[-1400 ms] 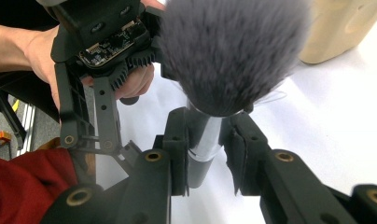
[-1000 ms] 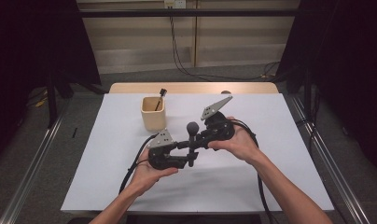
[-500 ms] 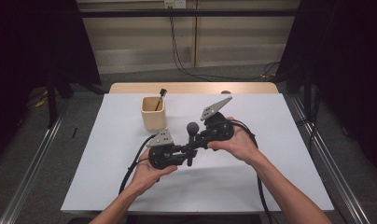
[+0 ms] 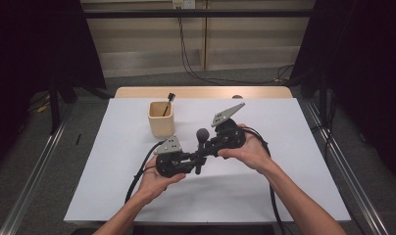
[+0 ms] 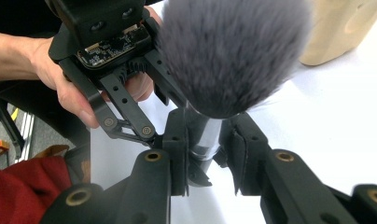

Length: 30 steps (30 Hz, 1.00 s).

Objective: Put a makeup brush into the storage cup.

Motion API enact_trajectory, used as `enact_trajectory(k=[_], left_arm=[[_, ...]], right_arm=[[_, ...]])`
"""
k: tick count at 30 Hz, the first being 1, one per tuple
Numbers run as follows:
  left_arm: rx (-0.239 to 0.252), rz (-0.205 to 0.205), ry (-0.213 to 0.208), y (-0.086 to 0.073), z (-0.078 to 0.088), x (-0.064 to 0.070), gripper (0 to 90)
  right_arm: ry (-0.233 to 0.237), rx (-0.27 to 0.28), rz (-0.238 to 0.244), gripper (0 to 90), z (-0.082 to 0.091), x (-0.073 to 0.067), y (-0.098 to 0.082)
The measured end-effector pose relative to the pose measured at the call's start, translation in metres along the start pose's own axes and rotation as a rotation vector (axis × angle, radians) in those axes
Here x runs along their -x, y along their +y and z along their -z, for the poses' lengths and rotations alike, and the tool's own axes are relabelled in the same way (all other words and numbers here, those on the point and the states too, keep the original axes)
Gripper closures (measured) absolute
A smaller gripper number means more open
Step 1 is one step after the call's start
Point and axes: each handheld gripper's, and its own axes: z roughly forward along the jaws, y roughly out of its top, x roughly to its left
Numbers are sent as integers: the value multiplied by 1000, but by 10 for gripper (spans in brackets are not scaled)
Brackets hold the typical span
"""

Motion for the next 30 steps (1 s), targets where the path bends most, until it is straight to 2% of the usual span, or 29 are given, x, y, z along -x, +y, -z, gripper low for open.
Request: enact_trajectory(k=[1,7,13,16,18,19,21,30], left_arm=[[3,-4,9,0,0,0,747],[2,0,4,0,1,-1,747],[12,4,21,1,3,-3,747],[16,8,27,1,5,-4,747],[21,9,31,2,5,-4,747],[22,7,34,2,6,-5,747],[21,7,39,2,7,-5,747],[28,5,53,2,10,-6,747]], right_arm=[[-1,3,2,710,0,0,0],[0,23,-1,696,0,1,-1],[-8,50,-12,607,4,1,-3],[-9,74,-19,530,6,2,-4],[-28,88,-23,433,8,2,-4],[-23,101,-18,429,9,3,-5],[-32,107,-19,351,10,3,-6],[-55,148,-49,119,10,6,-11]])
